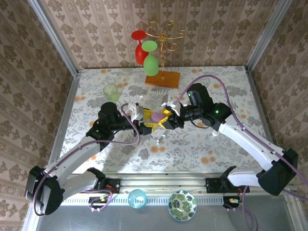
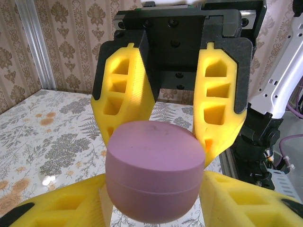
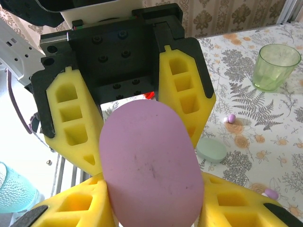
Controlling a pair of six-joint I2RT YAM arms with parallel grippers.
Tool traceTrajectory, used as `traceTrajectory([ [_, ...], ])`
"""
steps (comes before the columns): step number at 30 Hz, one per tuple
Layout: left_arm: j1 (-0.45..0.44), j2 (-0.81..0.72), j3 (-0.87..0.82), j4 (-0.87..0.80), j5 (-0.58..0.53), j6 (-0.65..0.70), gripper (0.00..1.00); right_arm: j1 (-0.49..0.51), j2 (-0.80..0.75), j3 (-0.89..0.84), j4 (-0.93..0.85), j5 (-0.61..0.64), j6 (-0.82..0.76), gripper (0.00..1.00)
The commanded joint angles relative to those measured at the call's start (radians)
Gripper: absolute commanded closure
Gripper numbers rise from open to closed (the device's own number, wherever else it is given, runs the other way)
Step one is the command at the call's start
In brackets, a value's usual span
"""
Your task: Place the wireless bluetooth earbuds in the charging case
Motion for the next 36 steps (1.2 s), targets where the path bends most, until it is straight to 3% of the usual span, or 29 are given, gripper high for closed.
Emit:
traceTrajectory([
  [1,-0.004,-0.009,0.034,0.05,0.023,-0.013,0.51,0.004,-0.02,-0.019,-0.021,0.014,-0.021,0.88],
  [9,-0.003,0.001,0.042,0.048,0.044,-0.026,0.61,0.003,-0.059,-0.055,-0.014,0.014,-0.015,0.89],
  [12,-0.004,0.003,0.044,0.055,0.045,-0.026,0.6,0.004,-0.057,-0.058,-0.015,0.02,-0.015,0.89],
  [14,-0.004,0.006,0.047,0.064,0.05,-0.032,0.53,0.004,-0.053,-0.056,-0.014,0.021,-0.014,0.89],
  [17,-0.004,0.007,0.047,0.069,0.055,-0.035,0.53,0.003,-0.049,-0.058,-0.005,0.022,-0.012,0.89],
  [23,-0.004,0.0,0.044,0.063,0.062,-0.035,0.63,0.004,-0.05,-0.053,0.004,0.015,-0.006,0.89],
  [24,-0.003,0.001,0.043,0.06,0.062,-0.036,0.63,0.003,-0.051,-0.053,0.008,0.012,0.0,0.89],
  [27,-0.004,-0.001,0.038,0.066,0.062,-0.031,0.46,0.003,-0.06,-0.059,0.04,-0.009,0.022,0.89],
  [36,-0.006,0.0,0.034,0.067,0.073,-0.025,0.46,0.0,-0.08,-0.069,0.083,-0.019,0.055,0.91],
])
